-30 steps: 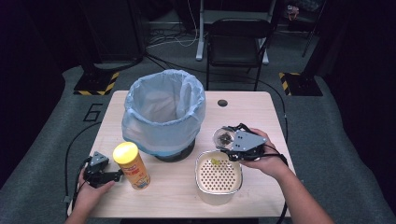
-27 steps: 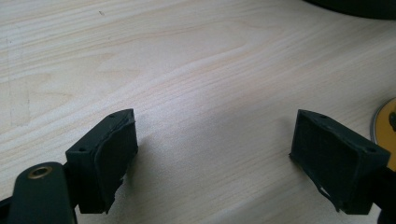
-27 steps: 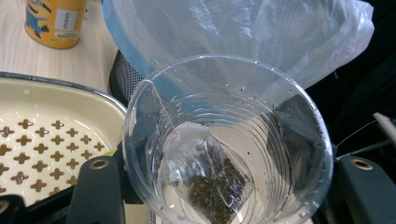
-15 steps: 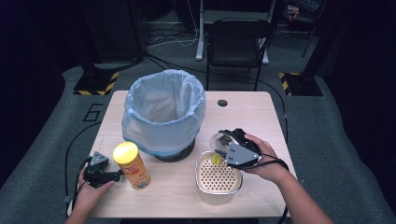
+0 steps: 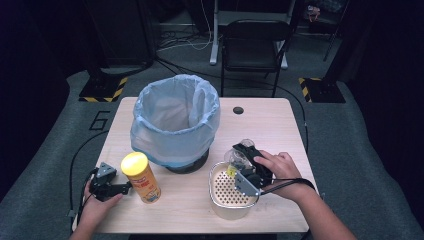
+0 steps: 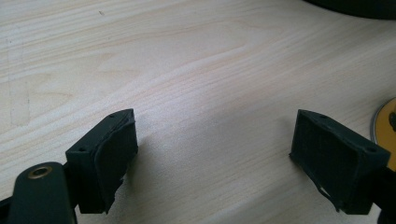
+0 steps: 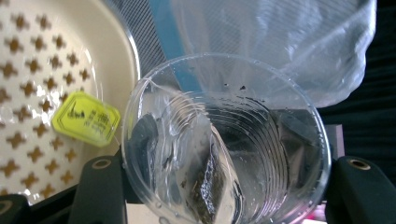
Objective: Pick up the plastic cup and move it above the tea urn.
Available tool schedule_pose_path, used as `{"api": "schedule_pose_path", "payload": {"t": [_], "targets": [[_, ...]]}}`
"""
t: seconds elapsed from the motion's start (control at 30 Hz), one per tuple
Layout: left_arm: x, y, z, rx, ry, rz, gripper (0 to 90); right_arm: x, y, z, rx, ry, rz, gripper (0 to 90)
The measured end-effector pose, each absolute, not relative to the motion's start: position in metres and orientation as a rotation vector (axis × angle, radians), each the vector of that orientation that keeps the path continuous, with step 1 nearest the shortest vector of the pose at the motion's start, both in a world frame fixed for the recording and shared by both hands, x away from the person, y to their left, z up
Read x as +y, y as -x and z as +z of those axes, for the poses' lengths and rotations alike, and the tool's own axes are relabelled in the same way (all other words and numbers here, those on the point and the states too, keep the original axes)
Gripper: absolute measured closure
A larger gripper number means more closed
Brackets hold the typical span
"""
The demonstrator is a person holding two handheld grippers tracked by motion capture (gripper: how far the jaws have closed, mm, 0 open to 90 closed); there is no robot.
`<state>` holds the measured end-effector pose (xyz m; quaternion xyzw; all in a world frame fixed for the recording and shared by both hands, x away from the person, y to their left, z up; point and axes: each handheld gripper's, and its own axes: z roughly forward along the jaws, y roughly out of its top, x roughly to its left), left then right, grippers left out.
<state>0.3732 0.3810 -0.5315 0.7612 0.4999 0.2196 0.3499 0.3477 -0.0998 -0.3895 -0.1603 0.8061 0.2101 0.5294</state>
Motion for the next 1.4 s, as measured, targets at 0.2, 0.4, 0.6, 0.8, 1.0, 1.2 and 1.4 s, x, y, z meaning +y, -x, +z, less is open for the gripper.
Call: {"api": "schedule_pose_path", "payload": {"t": [0.2, 0.4, 0.6, 0.8, 1.0, 1.2, 1.4], "targets": [[0.381, -0.373, -0.532, 1.295, -1.972, 0.569, 14.3, -0.095, -0.34, -0.402, 1.785, 0.529, 0.292, 37.9], [0.381, -0.373, -0.532, 1.295, -1.971, 0.569, 14.3, -0.094, -0.334, -0.414, 1.643, 0.652, 0.135, 38.1], [0.381, -0.373, -0.532, 1.295, -1.972, 0.569, 14.3, -0.092, -0.329, -0.418, 1.49, 0.764, 0.008, 38.0], [0.381, -0.373, -0.532, 1.295, -1.972, 0.569, 14.3, -0.092, -0.326, -0.416, 1.532, 0.793, -0.01, 37.7], [0.381, -0.373, -0.532, 1.295, -1.972, 0.569, 14.3, -0.092, -0.326, -0.418, 1.56, 0.775, 0.008, 37.4], [0.381, -0.373, -0.532, 1.295, -1.972, 0.569, 14.3, -0.091, -0.323, -0.415, 1.56, 0.719, 0.084, 37.2], [0.381, -0.373, -0.532, 1.295, -1.971, 0.569, 14.3, -0.092, -0.323, -0.414, 1.588, 0.715, 0.113, 36.9]]}}
